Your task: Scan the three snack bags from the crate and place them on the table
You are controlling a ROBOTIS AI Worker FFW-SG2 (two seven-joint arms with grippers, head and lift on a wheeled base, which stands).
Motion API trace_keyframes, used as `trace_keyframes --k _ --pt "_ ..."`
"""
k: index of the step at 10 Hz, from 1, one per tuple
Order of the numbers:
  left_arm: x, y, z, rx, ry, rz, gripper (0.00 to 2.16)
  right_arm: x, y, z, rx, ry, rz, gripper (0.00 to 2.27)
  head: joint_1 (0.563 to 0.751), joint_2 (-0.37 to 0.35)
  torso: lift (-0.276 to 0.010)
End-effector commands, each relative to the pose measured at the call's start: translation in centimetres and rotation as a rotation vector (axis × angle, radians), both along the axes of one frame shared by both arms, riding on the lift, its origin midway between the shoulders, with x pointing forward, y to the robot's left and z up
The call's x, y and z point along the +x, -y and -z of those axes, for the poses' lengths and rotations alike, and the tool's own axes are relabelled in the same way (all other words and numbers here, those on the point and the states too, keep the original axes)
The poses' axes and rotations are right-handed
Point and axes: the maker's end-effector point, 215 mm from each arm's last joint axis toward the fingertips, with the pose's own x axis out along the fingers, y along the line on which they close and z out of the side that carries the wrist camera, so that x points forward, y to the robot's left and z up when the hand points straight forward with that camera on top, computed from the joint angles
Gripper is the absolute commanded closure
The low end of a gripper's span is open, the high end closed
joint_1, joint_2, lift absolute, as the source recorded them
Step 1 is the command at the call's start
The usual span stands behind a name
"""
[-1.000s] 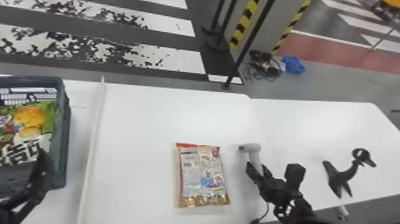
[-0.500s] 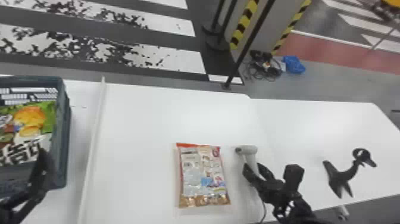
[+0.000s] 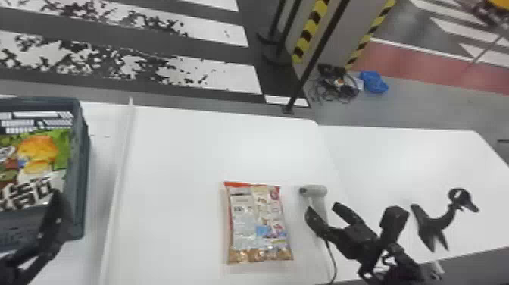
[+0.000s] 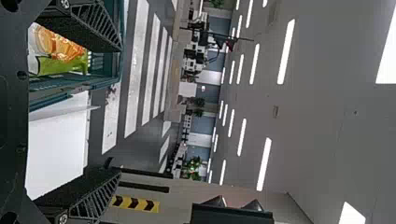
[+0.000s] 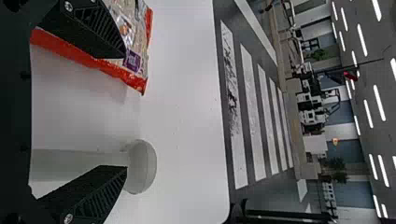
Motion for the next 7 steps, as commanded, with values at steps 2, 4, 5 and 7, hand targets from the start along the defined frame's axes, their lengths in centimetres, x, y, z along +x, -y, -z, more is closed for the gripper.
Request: trace_keyframes --k 2,4,5,7 --pt "0.0 0.1 0.0 0.006 0.001 0.005 0.07 -1.4 -4.2 1.6 0.203 -0.228 -0.12 0.06 0.695 -0.312 -0.037" --pt "-0.3 0.0 -0.1 0.011 0.001 0.01 0.07 -2.0 -6.4 4.0 0.193 -0.36 -0.186 0.07 0.695 -0.262 -0.037" --pt "-0.2 0.0 -0.2 0.014 0.003 0.011 0.07 -1.9 -7.0 4.9 0.212 -0.416 -0.208 0.07 0.695 -0.243 -0.037" --pt "-0.2 -0.4 -0.2 0.019 0.006 0.007 0.07 -1.5 -8.2 6.3 0.233 -0.498 -0.248 0.07 0.695 -0.222 -0.037"
